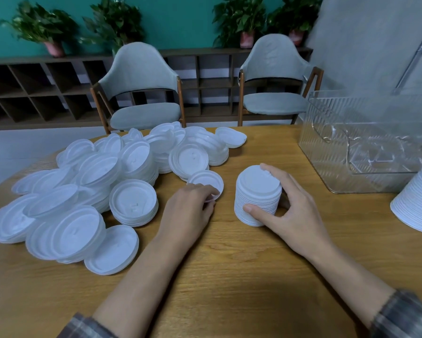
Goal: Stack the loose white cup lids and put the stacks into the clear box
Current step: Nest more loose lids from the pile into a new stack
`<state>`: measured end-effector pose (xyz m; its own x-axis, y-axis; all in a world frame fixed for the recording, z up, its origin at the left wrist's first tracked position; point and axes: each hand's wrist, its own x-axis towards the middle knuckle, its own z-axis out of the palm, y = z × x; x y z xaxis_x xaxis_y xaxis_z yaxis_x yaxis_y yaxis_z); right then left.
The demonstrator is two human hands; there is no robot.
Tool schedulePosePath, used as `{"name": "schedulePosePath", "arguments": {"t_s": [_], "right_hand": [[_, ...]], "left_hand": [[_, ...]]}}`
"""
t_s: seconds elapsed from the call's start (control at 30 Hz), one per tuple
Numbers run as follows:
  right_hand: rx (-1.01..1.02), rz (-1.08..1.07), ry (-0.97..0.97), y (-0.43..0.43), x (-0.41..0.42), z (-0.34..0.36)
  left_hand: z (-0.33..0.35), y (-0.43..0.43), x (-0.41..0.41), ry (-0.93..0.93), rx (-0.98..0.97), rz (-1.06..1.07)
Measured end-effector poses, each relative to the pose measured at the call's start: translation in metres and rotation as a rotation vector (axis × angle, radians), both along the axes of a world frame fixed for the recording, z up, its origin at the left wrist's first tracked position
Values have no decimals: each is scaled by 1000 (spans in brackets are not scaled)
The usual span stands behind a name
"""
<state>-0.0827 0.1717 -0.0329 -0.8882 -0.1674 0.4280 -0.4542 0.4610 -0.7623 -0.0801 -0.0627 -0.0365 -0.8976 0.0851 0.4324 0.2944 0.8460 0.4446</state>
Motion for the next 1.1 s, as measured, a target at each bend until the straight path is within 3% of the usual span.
{"name": "schedulePosePath", "arguments": {"t_s": [0.1, 0.5, 0.7, 0.77, 0.93, 1.1], "right_hand": [[8, -5, -1, 0, 0, 0], [-1, -14, 61, -3, 1, 1], [-9, -7, 26, -5, 4, 3], [-6, 13, 30, -5, 4, 3], [-2, 49, 46, -8, 4, 4], [-11, 43, 32, -7, 3, 2]], "left_hand": [[0, 2, 1, 5, 87, -29], [37, 12, 13, -8, 982, -35], [39, 17, 10, -207, 1352, -157], [39, 20, 11, -250, 1346, -230], [32, 26, 13, -171, 971, -204], [27, 32, 13, -192, 965, -168]]}}
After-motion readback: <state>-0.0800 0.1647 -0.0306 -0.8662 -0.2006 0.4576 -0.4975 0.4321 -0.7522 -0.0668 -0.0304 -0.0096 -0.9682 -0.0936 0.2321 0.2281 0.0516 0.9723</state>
